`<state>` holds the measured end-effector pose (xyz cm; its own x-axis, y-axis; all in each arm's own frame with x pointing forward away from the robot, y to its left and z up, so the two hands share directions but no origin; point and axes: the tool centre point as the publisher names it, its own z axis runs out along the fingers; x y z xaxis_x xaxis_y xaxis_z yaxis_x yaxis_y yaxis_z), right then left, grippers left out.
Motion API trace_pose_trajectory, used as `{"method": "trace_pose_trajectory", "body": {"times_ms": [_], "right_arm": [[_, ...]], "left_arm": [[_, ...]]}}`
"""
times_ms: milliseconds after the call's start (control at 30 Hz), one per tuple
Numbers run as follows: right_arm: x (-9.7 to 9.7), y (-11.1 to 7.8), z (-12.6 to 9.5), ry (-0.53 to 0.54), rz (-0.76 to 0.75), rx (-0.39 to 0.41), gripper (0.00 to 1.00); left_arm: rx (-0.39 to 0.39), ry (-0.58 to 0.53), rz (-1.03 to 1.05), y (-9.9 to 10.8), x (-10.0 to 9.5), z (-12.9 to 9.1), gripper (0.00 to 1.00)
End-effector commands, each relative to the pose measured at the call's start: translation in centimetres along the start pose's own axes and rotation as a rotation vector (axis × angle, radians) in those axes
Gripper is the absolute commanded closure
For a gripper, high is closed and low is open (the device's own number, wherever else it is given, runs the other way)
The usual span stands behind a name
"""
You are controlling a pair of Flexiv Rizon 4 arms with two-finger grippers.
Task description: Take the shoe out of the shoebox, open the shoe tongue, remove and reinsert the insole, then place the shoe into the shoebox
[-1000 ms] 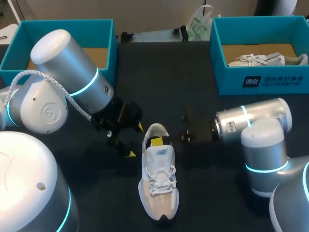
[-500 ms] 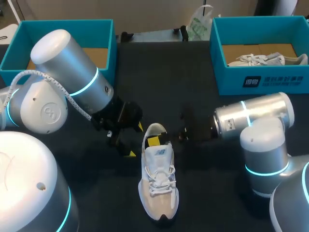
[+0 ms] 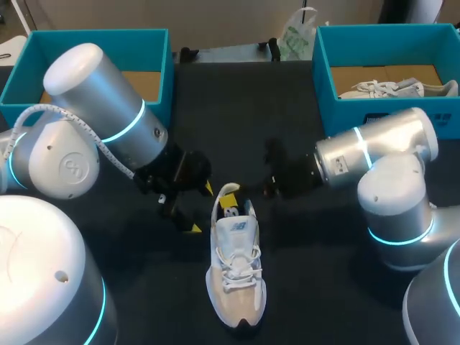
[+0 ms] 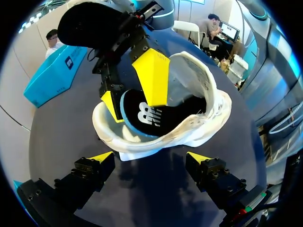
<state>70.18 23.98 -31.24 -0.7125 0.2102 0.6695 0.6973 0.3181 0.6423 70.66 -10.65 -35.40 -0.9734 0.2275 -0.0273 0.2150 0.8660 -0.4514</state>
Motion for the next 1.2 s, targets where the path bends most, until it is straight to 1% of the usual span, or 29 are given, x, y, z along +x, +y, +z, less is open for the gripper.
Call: {"method": "trace_pose_trajectory", "body": {"times_ms": [33,300,567,700,833,967,1033,1100,1133,1200], "right_arm": [[0.4,0.5,-1.3,-0.008,0.0,0.07,0.55],[0.7,0.9,-2.7,0.006,0.03,0.19,0.53],[0.8,1.6,-4.0,-0.013,0.045,0.275,0.53],[0.4,2.7,-4.5,-0.06,0.059,0.35,0.53],[0.0,3.6,-4.9,-0.099,0.077,0.427,0.55],[-0.7,4.7,-5.6,-0.153,0.135,0.521,0.53],[-0.9,5.2,-5.9,-0.171,0.158,0.549,0.53],[-1.1,5.7,-6.2,-0.226,0.188,0.574,0.52],[-1.1,5.9,-6.3,-0.234,0.195,0.581,0.52],[-1.0,6.6,-6.8,-0.321,0.224,0.596,0.55]], "left_arm": [[-0.003,-0.005,0.005,0.1,0.3,-0.5,0.0],[-0.02,-0.012,0.009,0.8,0.3,-1.4,0.0],[-0.049,-0.014,0.001,2.0,0.2,-2.3,0.0],[-0.048,-0.004,-0.009,3.1,-0.1,-3.3,0.0],[-0.075,0.008,-0.003,4.3,-0.4,-4.2,0.0],[-0.091,0.006,-0.007,5.5,-0.8,-5.5,0.0],[-0.099,-0.002,-0.012,6.0,-1.0,-6.2,0.0],[-0.105,-0.009,-0.018,6.4,-1.3,-6.8,0.0],[-0.11,-0.01,-0.019,6.6,-1.4,-7.0,0.0],[-0.127,-0.015,-0.028,7.2,-1.8,-7.8,0.0]]}}
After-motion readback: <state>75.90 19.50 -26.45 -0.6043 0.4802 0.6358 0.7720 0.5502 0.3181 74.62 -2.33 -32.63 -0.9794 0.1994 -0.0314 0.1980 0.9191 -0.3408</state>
